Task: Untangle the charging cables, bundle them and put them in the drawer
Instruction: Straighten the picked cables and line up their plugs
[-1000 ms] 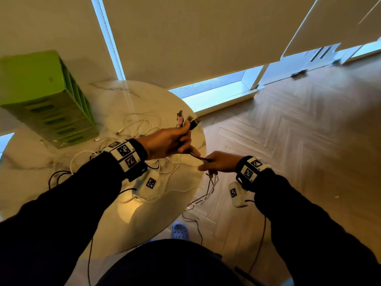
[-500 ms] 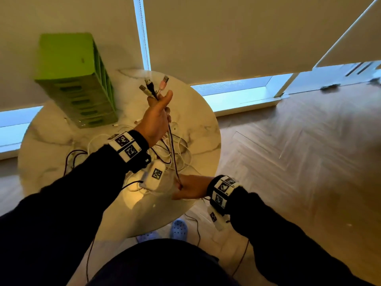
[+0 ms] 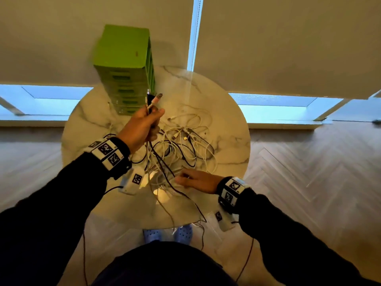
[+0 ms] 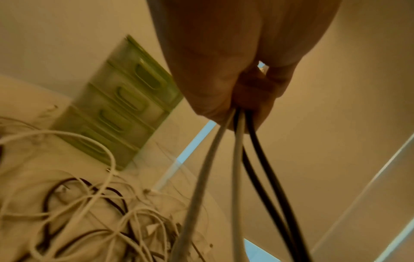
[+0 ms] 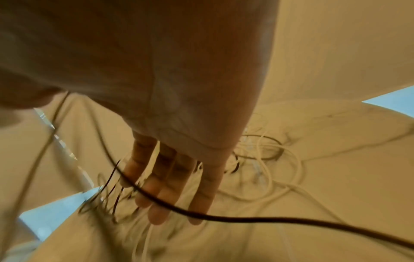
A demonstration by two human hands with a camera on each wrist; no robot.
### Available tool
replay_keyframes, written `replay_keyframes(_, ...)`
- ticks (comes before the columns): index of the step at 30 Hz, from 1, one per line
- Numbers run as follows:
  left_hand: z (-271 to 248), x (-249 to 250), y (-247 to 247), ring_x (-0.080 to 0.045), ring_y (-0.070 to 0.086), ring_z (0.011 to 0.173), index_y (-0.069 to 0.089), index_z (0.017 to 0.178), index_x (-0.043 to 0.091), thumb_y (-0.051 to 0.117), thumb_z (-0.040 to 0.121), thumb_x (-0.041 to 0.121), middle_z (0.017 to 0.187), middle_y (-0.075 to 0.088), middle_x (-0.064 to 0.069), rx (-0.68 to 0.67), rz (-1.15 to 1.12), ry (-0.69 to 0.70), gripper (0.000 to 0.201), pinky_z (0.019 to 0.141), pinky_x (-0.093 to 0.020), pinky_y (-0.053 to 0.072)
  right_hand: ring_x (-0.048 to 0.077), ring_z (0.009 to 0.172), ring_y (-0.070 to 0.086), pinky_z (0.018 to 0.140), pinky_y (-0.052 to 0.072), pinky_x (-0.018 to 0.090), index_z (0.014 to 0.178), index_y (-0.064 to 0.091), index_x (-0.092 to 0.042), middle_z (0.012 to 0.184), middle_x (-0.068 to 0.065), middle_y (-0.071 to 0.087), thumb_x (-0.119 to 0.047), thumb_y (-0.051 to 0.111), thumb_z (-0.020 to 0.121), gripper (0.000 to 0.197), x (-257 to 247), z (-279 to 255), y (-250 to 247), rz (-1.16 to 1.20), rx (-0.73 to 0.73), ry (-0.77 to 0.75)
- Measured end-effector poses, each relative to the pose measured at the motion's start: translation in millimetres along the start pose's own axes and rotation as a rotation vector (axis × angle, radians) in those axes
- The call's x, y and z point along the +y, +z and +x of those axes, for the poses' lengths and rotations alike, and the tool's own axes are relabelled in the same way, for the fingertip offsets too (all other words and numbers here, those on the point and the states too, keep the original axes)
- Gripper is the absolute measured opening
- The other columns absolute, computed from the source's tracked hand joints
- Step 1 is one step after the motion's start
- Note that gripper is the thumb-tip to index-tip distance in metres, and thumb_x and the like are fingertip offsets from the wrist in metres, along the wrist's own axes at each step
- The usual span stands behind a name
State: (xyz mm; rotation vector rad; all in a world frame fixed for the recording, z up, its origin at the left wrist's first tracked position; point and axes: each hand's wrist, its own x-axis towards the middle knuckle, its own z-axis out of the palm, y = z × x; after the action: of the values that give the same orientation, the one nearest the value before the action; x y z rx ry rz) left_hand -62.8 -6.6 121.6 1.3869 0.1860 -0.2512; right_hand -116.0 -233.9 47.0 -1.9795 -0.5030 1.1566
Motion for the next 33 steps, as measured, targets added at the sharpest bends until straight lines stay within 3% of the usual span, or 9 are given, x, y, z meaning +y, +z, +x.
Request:
replay_keyframes(2,-1.7,-0.6,-10.7,-0.008,0.025,0.048,0.037,0.079,0.026,0.054,0.103,0.026,0.068,0.027,0.005,0.045,0.017,0.0,0.029,0.042,-0.02,0.026,0.022,0.11,0.059,0.105,0.043,0.039,0.121,0.061,-0.011,0.118,0.007,0.063,-0.062,0.043,0.098,0.059,0.8,7.5,-21.4,0.113,0.093,0.054)
replay_keyframes(8,0.3,-22.5,0.8,-0.009,0.026,0.045,0.035,0.081,0.025,0.054,0.103,0.022,0.059,0.028,0.007,0.068,0.102,-0.024,0.029,0.042,-0.022,0.026,0.026,0.096,0.056,0.08,0.04,0.034,0.096,0.058,-0.008,0.113,0.018,0.064,-0.029,0.062,0.097,0.021,34.3,56.1,-76.0,-0.268,0.353,0.186)
replay_keyframes(15,4.0,-45.8,25.8,-0.017,0.019,0.052,0.051,0.078,0.033,0.056,0.103,0.023,0.063,0.022,0.0,0.058,0.1,-0.078,0.027,0.049,-0.032,0.017,0.045,0.126,0.047,0.104,0.04,0.044,0.142,0.038,0.001,0.145,0.026,0.035,-0.019,0.051,0.099,0.05,63.9,98.4,-95.0,-0.387,0.483,0.294)
replay_keyframes(17,7.7,-48.9,28.1,-0.019,0.018,0.054,0.066,0.086,0.037,0.055,0.103,0.023,0.065,0.021,-0.002,0.074,0.104,-0.079,0.024,0.052,-0.038,0.016,0.045,0.127,0.047,0.104,0.04,0.044,0.143,0.038,0.001,0.142,0.028,0.042,-0.016,0.05,0.098,0.049,69.5,106.1,-99.3,-0.376,0.508,0.308)
replay_keyframes(18,9.6,-50.4,28.4,-0.02,0.019,0.054,0.06,0.1,0.027,0.055,0.103,0.024,0.065,0.021,-0.002,0.071,0.088,-0.075,0.007,0.052,-0.038,0.017,0.044,0.126,0.048,0.101,0.039,0.043,0.141,0.042,0.002,0.139,0.028,0.046,-0.015,0.05,0.098,0.046,72.8,109.5,-100.8,-0.378,0.525,0.3)
replay_keyframes(21,14.2,-55.7,25.7,-0.017,0.022,0.052,0.046,0.1,0.01,0.057,0.102,0.026,0.064,0.023,-0.002,0.091,0.095,-0.094,0.02,0.048,-0.031,0.023,0.042,0.121,0.052,0.095,0.041,0.041,0.128,0.054,-0.001,0.13,0.025,0.055,-0.015,0.049,0.099,0.032,79.5,114.6,-109.1,-0.414,0.55,0.292)
replay_keyframes(25,19.4,-59.2,26.4,-0.013,0.026,0.046,0.048,0.099,0.01,0.056,0.103,0.024,0.06,0.026,0.002,0.075,0.097,-0.1,0.016,0.045,-0.024,0.03,0.04,0.112,0.059,0.092,0.048,0.04,0.11,0.067,-0.005,0.12,0.023,0.066,-0.014,0.048,0.098,0.024,76.1,113.4,-132.6,-0.414,0.582,0.302)
replay_keyframes(28,24.9,-62.5,30.7,-0.01,0.03,0.046,0.048,0.118,0.013,0.056,0.103,0.023,0.055,0.036,0.01,0.119,0.064,-0.113,0.021,0.047,-0.025,0.032,0.044,0.105,0.062,0.086,0.046,0.042,0.108,0.063,-0.002,0.109,0.025,0.068,-0.014,0.048,0.099,0.021,65.2,102.8,-160.3,-0.386,0.725,0.205)
replay_keyframes(33,35.3,-68.5,36.6,-0.01,0.023,0.05,0.056,0.1,0.02,0.051,0.105,0.025,0.061,0.025,0.007,0.116,-0.122,-0.126,0.01,0.051,-0.027,0.021,0.033,0.092,0.066,0.085,0.052,0.045,0.111,0.056,-0.013,0.099,0.011,0.068,-0.022,0.046,0.101,0.017,15.1,70.1,-201.2,-0.186,1.027,0.022)
